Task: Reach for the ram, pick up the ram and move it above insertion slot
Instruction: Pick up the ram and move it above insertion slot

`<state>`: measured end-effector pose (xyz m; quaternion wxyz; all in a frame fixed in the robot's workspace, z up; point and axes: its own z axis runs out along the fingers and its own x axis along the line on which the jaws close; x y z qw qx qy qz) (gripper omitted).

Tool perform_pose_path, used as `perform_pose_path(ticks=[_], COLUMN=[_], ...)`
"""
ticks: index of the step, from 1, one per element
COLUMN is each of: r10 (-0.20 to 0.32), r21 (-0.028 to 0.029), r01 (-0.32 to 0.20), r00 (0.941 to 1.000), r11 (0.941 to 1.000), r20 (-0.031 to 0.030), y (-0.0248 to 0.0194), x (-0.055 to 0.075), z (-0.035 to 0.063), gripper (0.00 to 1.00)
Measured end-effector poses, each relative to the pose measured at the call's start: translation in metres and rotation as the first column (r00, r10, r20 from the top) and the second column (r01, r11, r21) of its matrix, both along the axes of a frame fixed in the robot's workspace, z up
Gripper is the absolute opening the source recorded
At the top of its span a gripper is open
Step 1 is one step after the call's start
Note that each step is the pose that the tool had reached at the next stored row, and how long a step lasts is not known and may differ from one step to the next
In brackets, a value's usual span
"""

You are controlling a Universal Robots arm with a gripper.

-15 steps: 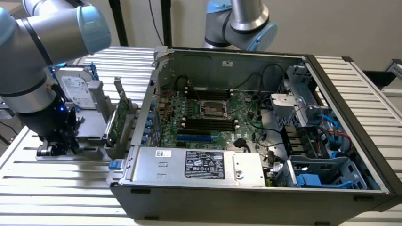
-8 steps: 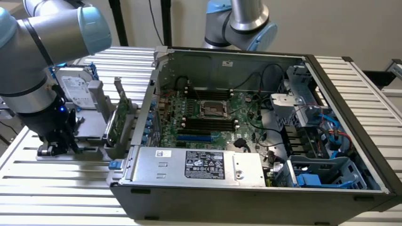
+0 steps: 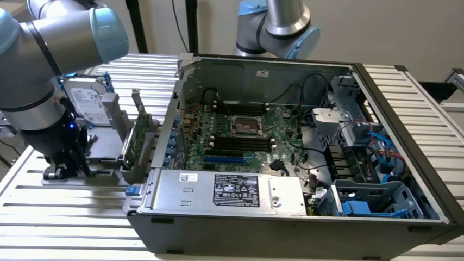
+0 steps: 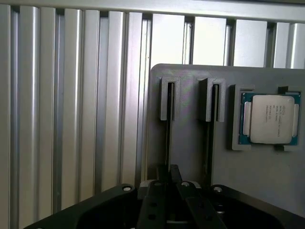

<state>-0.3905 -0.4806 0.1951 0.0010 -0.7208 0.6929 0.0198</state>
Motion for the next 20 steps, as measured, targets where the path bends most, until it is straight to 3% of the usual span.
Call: perform_pose_path(ticks=[4,7,20], r10=[0.000,0.000,0.001], r21=[0.0000,-0.0001,0.0000], r01=[0.000,0.000,-0.001], r00=[1.0000,1.0000,1.0000], r11=[1.0000,1.0000,1.0000], r20=[0.0000,-0.0001,0.0000], y=[0.0000,0.0000,0.0000], x=[0.000,0.000,0.004], z=[0.0040,0.0126,0.0711], gripper=[0.14,0.14,0.14])
